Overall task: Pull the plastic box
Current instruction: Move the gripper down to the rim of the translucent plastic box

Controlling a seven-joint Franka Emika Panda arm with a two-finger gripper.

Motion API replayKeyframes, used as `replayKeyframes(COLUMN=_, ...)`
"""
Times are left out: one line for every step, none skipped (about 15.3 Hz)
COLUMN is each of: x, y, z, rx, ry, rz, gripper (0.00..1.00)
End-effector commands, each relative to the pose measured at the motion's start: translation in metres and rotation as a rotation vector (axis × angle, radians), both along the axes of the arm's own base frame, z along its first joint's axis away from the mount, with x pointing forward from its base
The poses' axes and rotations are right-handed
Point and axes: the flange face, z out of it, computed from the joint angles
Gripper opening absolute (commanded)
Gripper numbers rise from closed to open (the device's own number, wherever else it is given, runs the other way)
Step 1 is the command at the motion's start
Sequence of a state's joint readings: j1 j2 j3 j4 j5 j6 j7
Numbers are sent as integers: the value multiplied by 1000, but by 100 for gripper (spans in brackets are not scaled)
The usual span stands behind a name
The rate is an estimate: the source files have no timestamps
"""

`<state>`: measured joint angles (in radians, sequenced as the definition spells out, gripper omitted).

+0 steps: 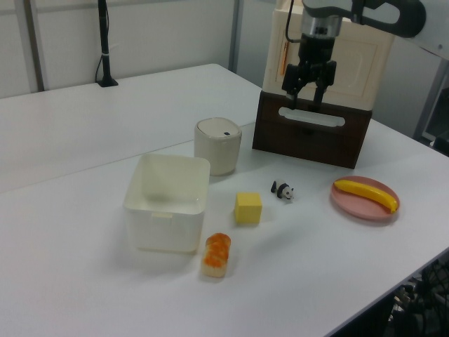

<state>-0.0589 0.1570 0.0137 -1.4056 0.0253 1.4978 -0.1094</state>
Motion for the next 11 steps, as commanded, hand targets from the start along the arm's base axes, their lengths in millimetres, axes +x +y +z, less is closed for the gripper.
replayKeyframes(x=12, y=48, z=-28, rx=82, ry=24, rz=197, gripper=100)
replayKeyframes(x=17, y=62, z=-30, rx=109, ry=0, rz=234, gripper=100)
replayKeyframes(x=20, y=78, z=-30, rx=116, ry=-28, rz=251, gripper=100)
replayKeyframes(x=26, y=92, z=-39, rx=118, ry=-36, rz=272, gripper=100)
replayKeyframes(x=32, y=108, z=-52, rx=122, ry=-36, rz=302, gripper=100)
replayKeyframes(x=39, y=121, z=-62, rx=121, ry=-52, rz=328, gripper=100)
replayKeyframes(x=47, y=135, z=-72, rx=121, ry=-83, rz=361, gripper=100)
replayKeyframes(x=54, y=149, z=-79, rx=119, ry=-118, rz=405, gripper=100)
replayKeyframes(x=57, y=164, z=-86, rx=112, ry=-137, rz=461, gripper=100)
replayKeyframes(x=57, y=178, z=-92, rx=108, ry=-140, rz=528, gripper=100)
replayKeyframes(x=57, y=191, z=-101, rx=108, ry=-132, rz=601, gripper=100)
